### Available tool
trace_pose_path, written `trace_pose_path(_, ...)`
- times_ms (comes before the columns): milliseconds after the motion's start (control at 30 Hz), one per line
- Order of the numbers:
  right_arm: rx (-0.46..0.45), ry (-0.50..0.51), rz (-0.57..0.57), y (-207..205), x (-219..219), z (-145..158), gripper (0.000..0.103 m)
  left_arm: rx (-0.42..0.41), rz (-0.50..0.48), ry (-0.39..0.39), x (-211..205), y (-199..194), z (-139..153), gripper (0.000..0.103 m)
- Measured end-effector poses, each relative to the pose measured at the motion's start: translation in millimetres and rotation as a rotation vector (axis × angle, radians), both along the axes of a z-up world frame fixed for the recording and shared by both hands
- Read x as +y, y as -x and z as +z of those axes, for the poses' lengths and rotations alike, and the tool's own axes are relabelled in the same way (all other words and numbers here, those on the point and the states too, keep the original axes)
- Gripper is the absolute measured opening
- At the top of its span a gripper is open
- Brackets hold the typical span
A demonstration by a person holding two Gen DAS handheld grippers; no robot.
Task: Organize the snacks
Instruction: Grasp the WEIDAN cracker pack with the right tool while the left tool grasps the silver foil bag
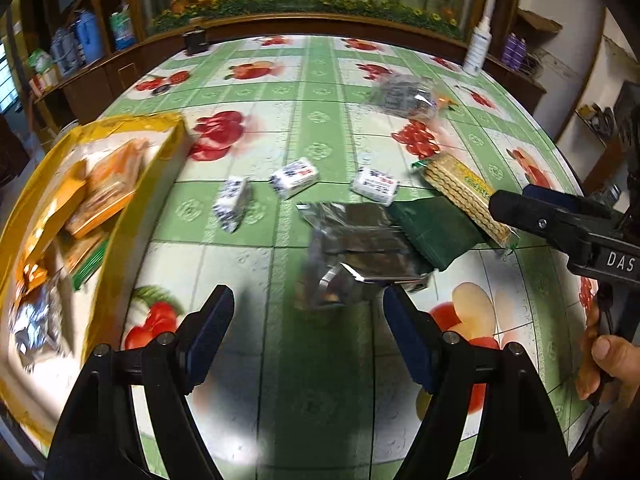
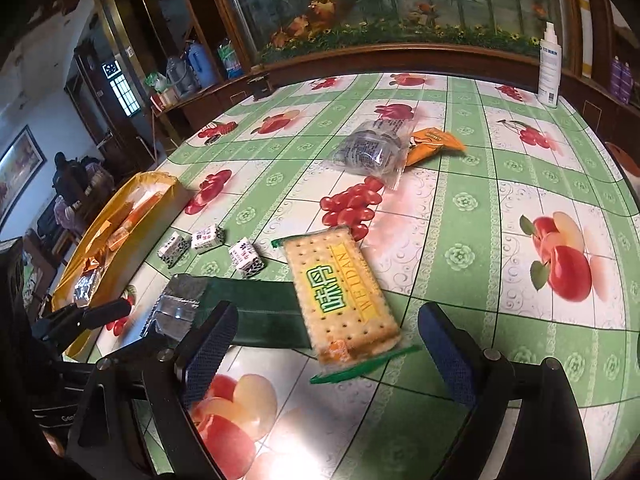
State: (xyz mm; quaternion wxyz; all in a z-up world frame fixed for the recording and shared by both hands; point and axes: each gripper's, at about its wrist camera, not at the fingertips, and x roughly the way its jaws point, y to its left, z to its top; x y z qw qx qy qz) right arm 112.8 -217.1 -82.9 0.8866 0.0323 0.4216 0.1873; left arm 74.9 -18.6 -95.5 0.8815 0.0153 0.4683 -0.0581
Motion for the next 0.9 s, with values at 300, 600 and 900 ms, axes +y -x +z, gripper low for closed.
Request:
trace_pose_path(300,0.019,0.003,0.01,-11,1,-5,0.093,0.031,-0.104,0.001,-16,-23,1,0.077)
trace_pose_path(600,0.034,0.036,0.024,-18,7,-14,0.093,0.059,-0.291,-0.083,-17,-36,12,0.077)
trace_pose_path(900,0.035,0.0,0.009,-19,-3,-11,0.093,0.057,-0.54,-0.257,-51,-61,0,0.079)
